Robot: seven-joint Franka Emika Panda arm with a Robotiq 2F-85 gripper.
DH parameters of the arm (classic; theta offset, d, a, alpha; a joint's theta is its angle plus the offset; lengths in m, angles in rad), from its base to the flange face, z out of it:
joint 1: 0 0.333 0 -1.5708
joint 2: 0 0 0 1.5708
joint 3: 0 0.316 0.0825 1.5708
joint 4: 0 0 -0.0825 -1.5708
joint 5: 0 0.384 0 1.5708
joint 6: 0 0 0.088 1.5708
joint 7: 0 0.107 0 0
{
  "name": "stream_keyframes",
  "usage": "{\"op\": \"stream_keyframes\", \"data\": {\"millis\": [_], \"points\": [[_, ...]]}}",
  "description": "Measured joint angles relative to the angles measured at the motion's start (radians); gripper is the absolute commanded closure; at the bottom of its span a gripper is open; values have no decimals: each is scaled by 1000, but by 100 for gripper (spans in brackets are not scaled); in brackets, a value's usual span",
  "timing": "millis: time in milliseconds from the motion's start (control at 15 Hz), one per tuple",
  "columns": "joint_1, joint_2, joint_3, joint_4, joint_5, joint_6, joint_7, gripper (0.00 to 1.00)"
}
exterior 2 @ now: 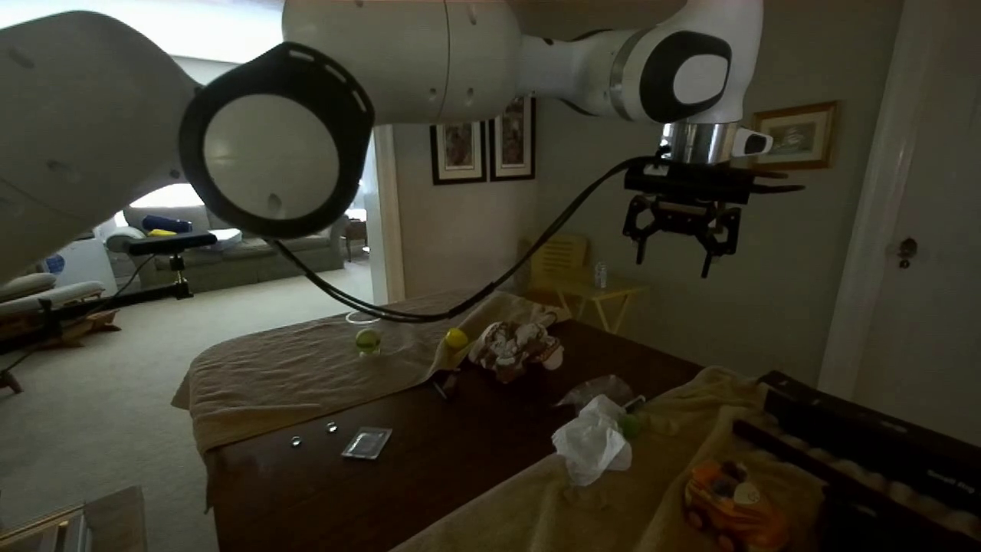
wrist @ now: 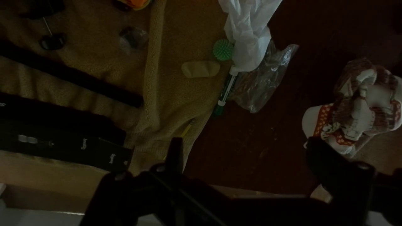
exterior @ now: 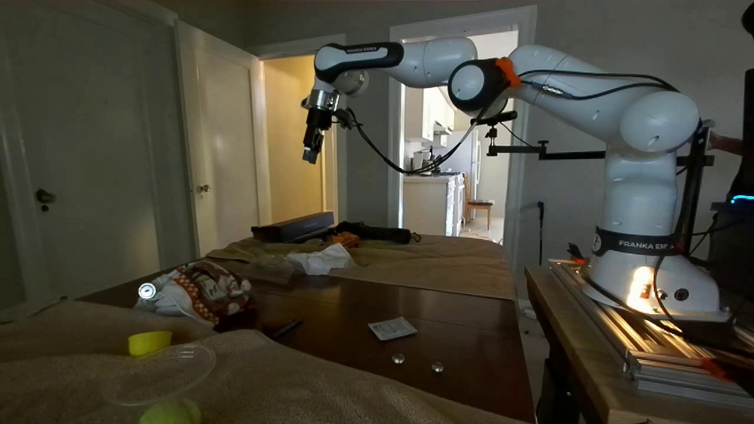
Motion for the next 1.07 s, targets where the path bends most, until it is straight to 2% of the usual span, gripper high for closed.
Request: {"op": "stream_keyframes", "data": {"millis": [600,800,1067], "points": [[2,23,-2,-2,0,2,-58,0],[48,39,6,1,0,2,-76,0],[142,54,14,2,0,2,-93,0]]}}
